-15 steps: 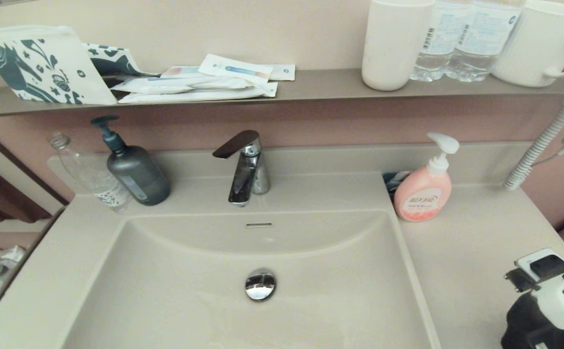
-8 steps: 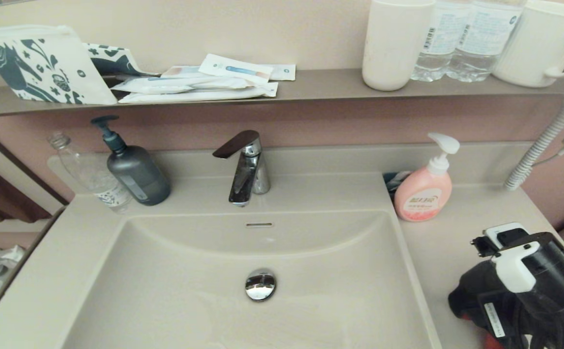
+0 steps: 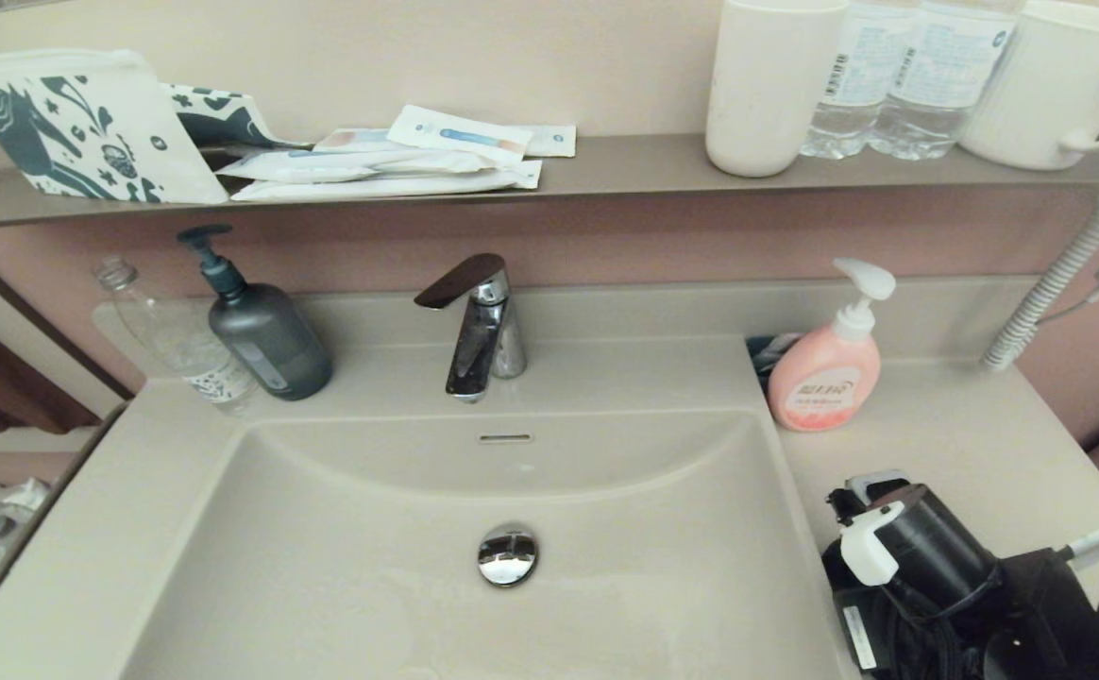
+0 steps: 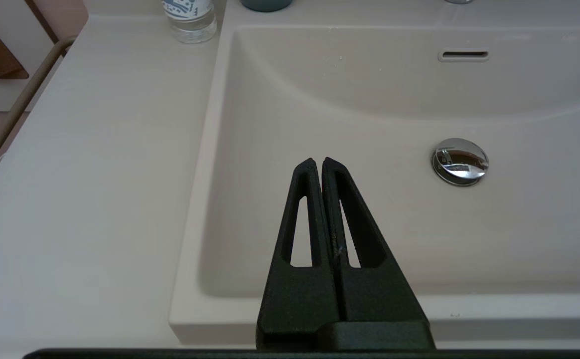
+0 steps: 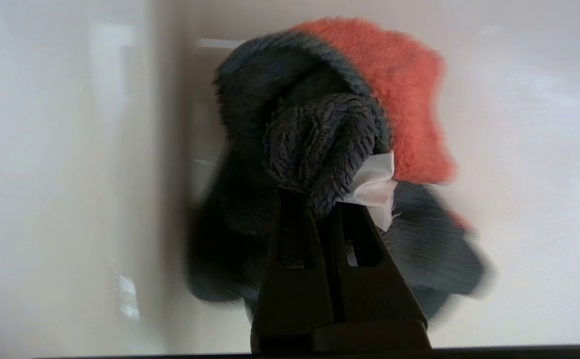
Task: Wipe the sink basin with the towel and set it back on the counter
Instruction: Wipe the sink
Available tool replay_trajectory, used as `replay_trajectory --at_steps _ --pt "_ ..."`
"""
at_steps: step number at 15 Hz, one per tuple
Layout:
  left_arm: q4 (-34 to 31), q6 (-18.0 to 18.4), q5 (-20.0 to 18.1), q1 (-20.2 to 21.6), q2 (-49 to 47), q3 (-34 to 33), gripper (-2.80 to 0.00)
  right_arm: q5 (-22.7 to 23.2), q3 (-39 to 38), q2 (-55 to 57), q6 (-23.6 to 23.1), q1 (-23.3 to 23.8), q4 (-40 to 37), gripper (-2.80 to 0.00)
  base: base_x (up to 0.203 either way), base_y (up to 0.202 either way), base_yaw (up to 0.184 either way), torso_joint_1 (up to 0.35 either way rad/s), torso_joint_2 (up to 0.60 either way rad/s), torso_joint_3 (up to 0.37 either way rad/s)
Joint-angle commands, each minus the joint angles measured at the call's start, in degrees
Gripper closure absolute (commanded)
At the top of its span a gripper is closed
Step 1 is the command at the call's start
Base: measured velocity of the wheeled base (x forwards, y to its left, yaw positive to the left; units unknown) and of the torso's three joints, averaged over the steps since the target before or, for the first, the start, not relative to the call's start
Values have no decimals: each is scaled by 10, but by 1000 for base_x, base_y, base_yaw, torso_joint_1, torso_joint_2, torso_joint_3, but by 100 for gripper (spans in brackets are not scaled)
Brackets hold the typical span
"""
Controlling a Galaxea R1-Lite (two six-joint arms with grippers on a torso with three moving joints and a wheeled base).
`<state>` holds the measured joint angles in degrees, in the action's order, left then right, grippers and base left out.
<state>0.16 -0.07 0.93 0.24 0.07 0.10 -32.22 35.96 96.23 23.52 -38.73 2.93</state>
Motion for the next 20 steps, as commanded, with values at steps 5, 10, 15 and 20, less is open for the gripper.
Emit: replay_trajectory --at_steps 5,10,15,20 --pt "0 0 0 0 -1 0 0 31 -52 55 4 14 119 0 0 0 0 0 0 0" --pt "0 0 0 0 -1 0 0 123 -66 16 5 63 169 0 0 0 0 0 0 0" --pt "0 0 0 0 -1 0 0 157 -101 -36 9 75 163 0 0 0 0 0 0 0" --pt "0 0 0 0 -1 0 0 179 -105 -56 38 90 139 0 0 0 0 0 0 0"
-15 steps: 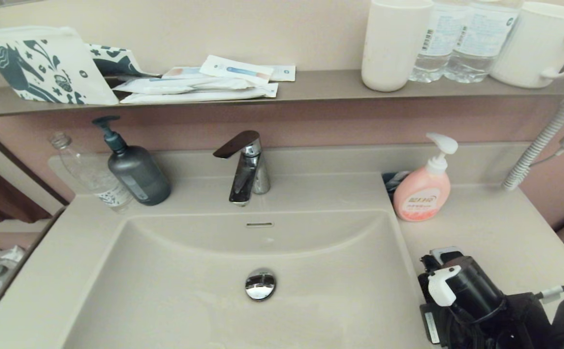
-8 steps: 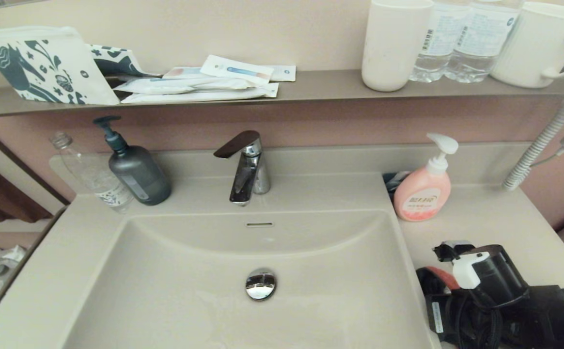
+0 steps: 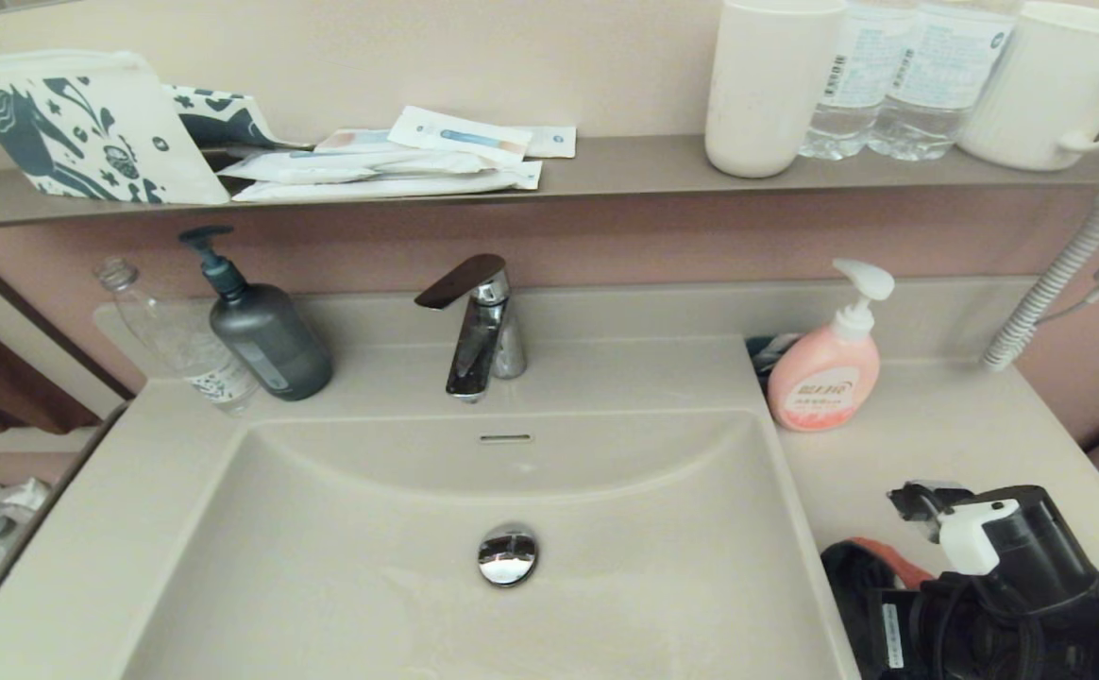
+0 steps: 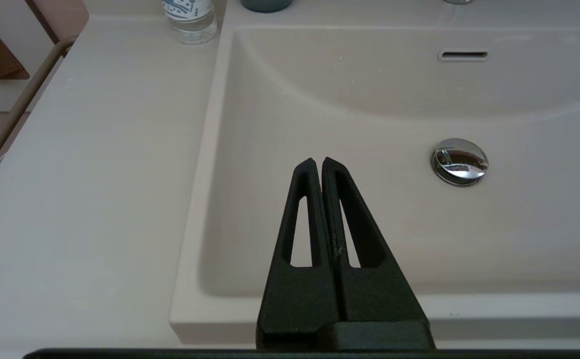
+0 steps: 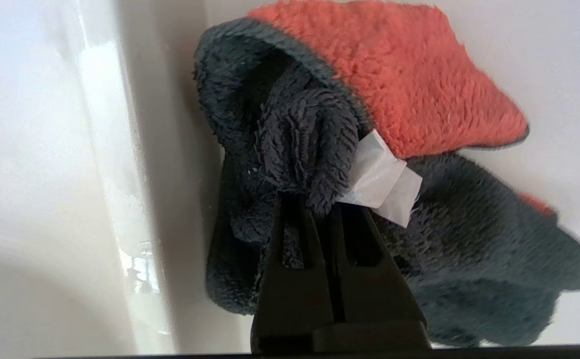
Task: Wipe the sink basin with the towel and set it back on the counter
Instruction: Wipe the sink
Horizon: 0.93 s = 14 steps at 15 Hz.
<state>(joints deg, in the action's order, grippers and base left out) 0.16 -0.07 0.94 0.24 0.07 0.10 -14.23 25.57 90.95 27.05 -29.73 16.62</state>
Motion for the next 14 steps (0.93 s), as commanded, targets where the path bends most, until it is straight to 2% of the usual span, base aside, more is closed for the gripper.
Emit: replay_trajectory --at_steps 1,5,11,14 --pt "0 0 0 0 -1 0 0 2 -2 5 16 0 4 0 0 0 0 0 0 0" --pt "0 0 0 0 -1 0 0 23 1 34 52 1 43 0 0 0 0 0 0 0" --pt "0 0 0 0 -1 0 0 47 6 98 52 50 147 0 0 0 0 0 0 0" --pt "0 0 0 0 -1 0 0 49 9 153 53 65 228 0 0 0 0 0 0 0"
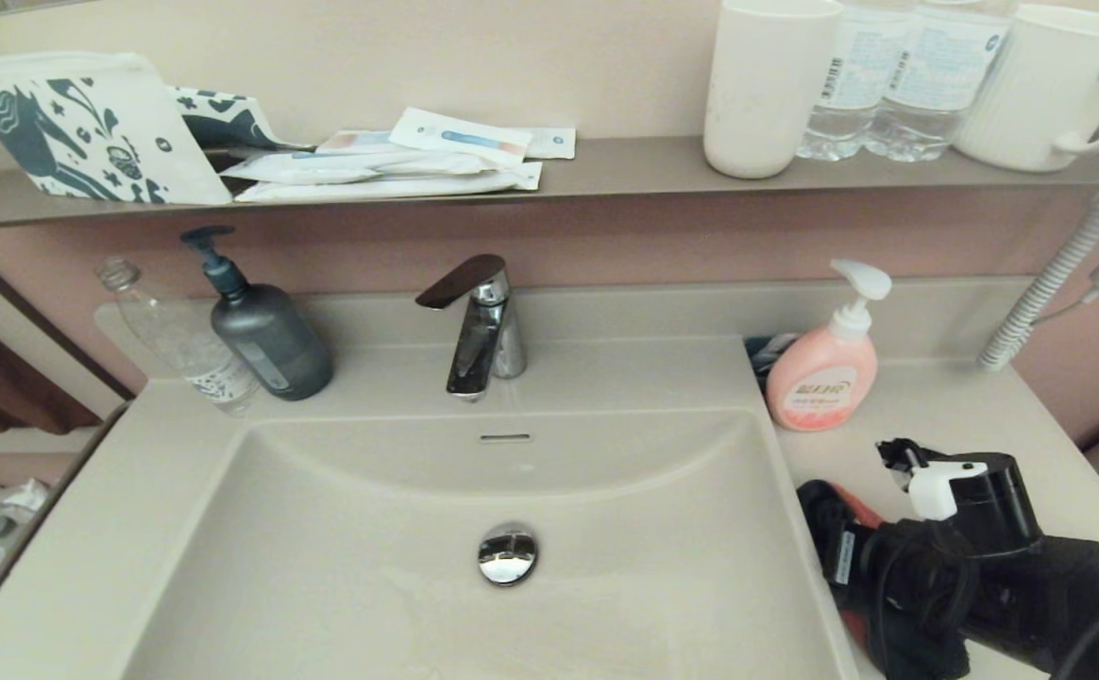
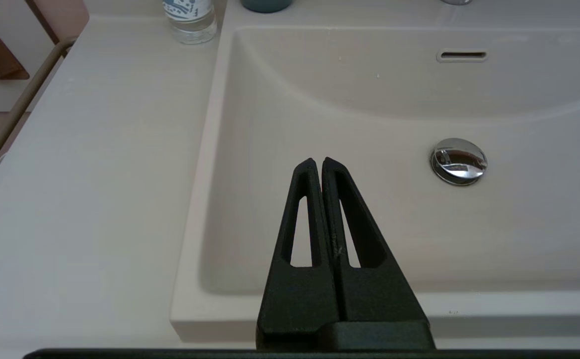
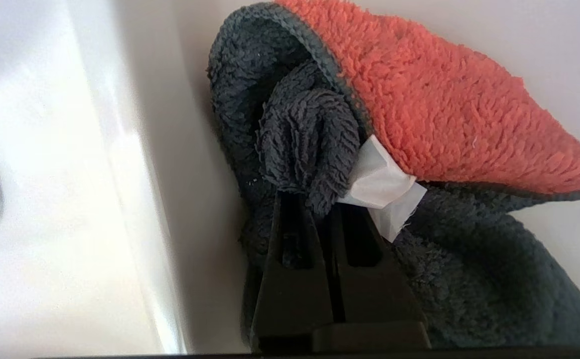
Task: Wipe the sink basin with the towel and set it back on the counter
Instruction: Wipe the sink
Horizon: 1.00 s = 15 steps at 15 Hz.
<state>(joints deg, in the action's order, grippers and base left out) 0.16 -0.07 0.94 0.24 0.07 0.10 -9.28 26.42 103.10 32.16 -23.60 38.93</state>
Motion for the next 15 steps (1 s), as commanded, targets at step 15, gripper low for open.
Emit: replay_trajectory --at_steps 15 --pt "0 0 0 0 -1 0 0 6 72 -16 -34 43 -142 0 0 0 0 0 0 0"
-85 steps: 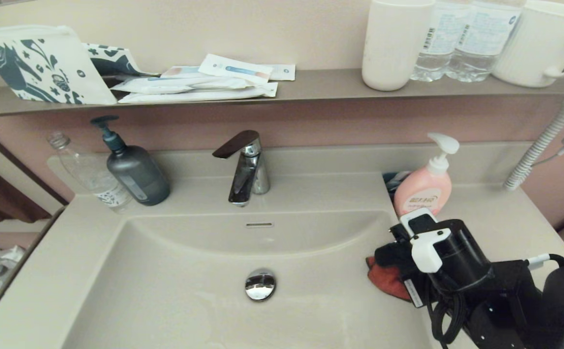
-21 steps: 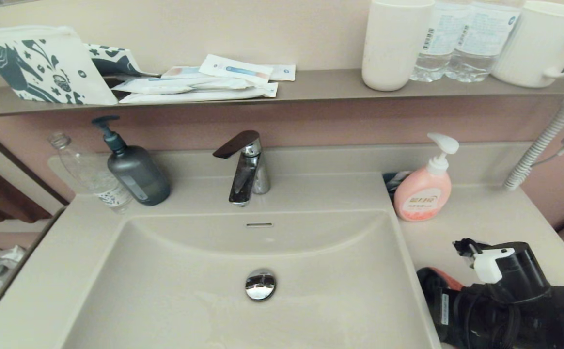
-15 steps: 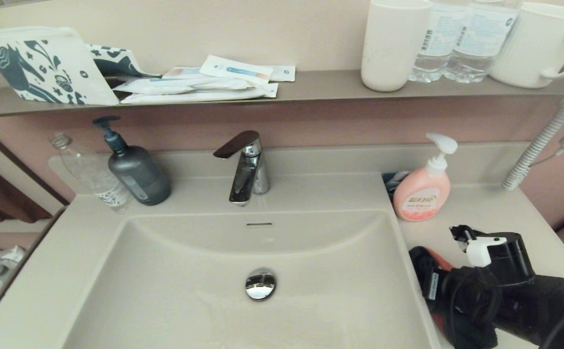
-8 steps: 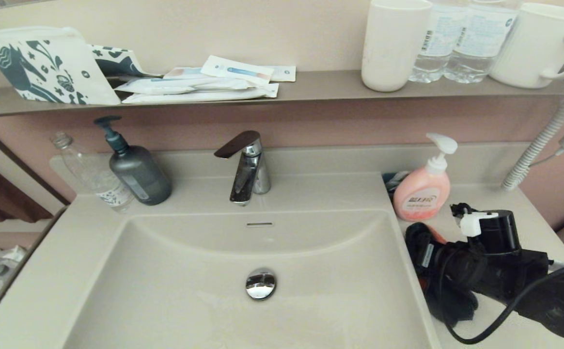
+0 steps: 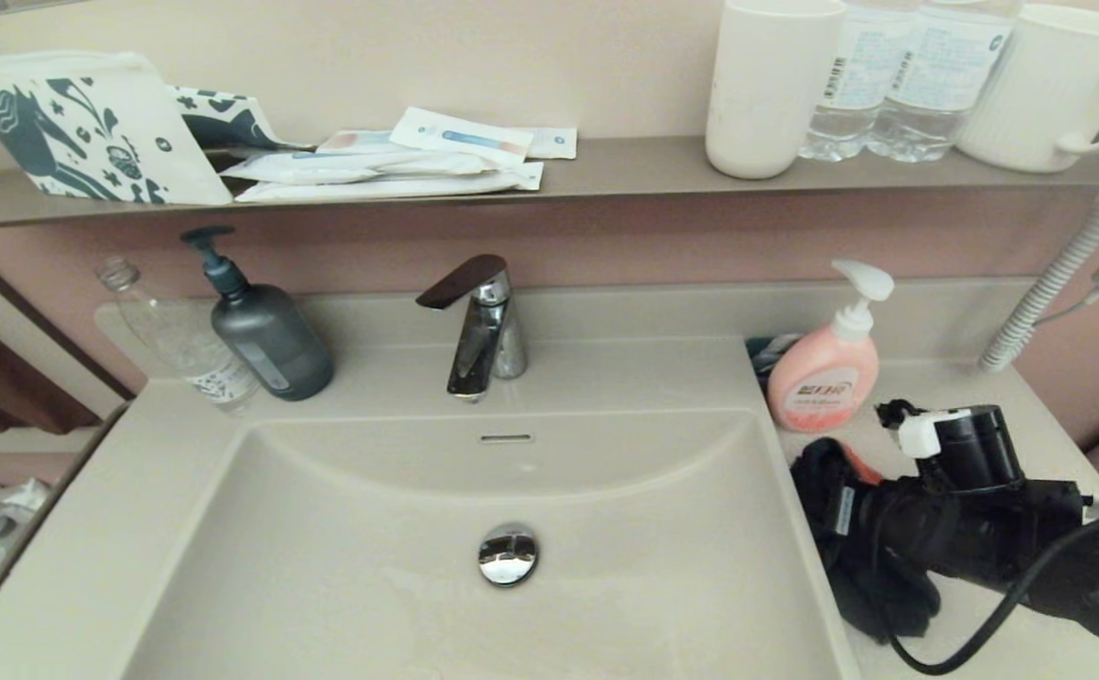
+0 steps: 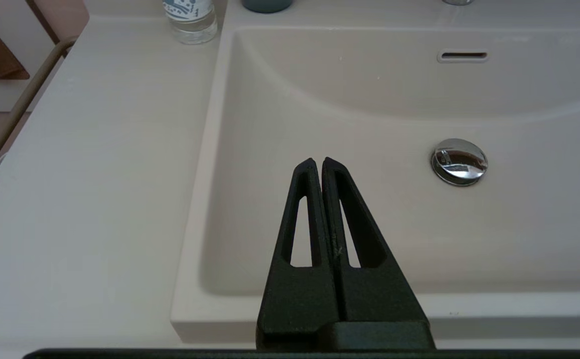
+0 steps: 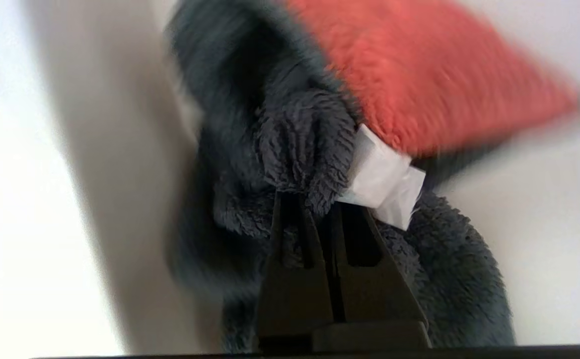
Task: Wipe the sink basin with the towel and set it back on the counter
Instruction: Wipe the sink
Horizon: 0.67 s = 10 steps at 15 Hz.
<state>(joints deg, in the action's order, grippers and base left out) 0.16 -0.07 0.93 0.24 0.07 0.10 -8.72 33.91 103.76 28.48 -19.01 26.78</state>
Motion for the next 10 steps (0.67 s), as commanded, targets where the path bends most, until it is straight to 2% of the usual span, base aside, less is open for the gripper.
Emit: replay_trajectory --at_steps 1,8,10 --pt "0 0 0 0 -1 0 0 4 -10 -49 -3 -6 -53 0 0 0 0 0 0 0" --pt "0 0 0 0 -1 0 0 21 -46 -211 -76 -2 -252 0 0 0 0 0 0 0" --pt "0 0 0 0 -1 0 0 20 -47 -224 -107 51 -269 0 0 0 0 0 0 0"
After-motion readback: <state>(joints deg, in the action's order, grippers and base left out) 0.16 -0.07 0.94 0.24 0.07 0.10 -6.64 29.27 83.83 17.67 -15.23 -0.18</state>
